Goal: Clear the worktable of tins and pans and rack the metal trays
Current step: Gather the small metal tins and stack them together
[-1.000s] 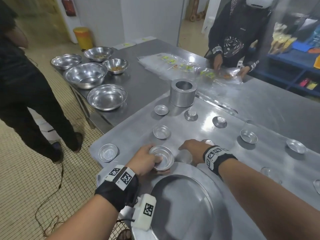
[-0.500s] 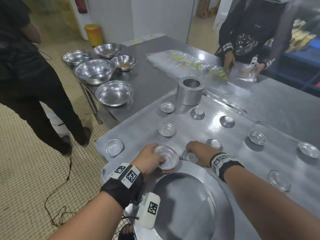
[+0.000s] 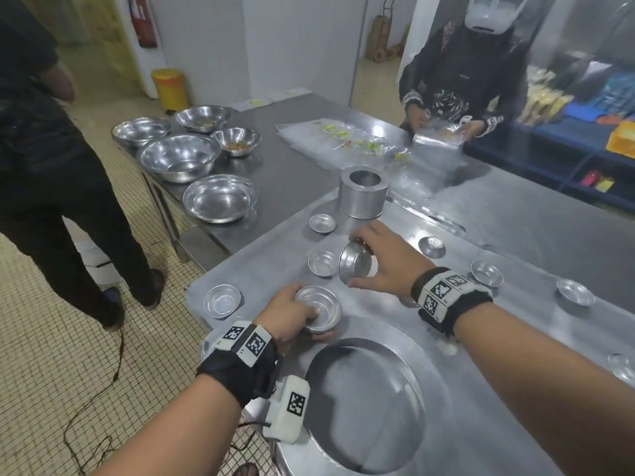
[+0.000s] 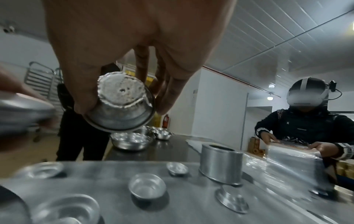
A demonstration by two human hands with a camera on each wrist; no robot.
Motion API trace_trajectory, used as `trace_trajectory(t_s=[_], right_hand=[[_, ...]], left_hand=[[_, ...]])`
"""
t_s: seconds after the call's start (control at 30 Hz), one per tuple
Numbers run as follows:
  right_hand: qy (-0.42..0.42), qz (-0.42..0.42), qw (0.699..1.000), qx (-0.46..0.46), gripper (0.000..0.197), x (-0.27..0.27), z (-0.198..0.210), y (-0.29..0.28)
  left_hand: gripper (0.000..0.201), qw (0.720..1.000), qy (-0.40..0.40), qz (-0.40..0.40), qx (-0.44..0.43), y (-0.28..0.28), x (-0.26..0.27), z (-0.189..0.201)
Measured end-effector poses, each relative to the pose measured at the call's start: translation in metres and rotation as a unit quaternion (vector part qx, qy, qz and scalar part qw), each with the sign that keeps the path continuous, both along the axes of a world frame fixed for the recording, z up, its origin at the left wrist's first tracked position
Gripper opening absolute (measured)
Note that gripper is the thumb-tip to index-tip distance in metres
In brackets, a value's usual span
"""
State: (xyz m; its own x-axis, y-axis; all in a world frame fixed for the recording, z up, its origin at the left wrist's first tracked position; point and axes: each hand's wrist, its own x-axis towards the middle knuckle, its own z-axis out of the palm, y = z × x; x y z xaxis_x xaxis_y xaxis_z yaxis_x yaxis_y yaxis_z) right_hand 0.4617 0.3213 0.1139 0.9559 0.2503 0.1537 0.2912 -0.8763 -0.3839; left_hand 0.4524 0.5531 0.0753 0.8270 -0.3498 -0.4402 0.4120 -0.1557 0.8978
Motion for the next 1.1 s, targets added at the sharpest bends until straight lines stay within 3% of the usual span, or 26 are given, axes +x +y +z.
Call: trace_trajectory(t_s=[0.17,0.3,0.37,0.43,0.67,0.9,1.1], right_hand=[[-0.063,-0.012,0.993,0.099,0.064,-0.016,0.019,0.044],[-0.059,-0.024,0.986,0.156,0.064,-0.025,0.021,0.077],[-0.048,-0.027,0.982,0.179,0.064,-0.027,0.017,0.09],[-0.034,-0.038,0.98,0.191,0.062,-0.028,0.011,0.102],[0.031,-0.05,0.978,0.2,0.062,-0.028,-0.013,0.139],[0.103,-0.042,0.98,0.165,0.059,-0.021,-0.027,0.153],[0.217,-0.013,0.968,0.127,0.081,-0.003,-0.024,0.146]], left_hand=[[0.03,0.997,0.05,0.034,-0.045,0.012,0.002,0.008],[0.034,0.981,0.122,0.068,-0.133,0.023,0.007,0.02],[0.047,0.975,0.144,0.062,-0.157,0.031,0.01,0.02],[0.053,0.977,0.133,0.04,-0.159,0.039,0.013,0.019],[0.021,0.989,0.082,0.016,-0.123,0.059,0.021,0.02],[0.031,0.993,0.055,0.05,-0.091,0.08,0.031,0.004],[0.027,0.993,0.055,0.077,-0.072,0.091,0.037,-0.005]])
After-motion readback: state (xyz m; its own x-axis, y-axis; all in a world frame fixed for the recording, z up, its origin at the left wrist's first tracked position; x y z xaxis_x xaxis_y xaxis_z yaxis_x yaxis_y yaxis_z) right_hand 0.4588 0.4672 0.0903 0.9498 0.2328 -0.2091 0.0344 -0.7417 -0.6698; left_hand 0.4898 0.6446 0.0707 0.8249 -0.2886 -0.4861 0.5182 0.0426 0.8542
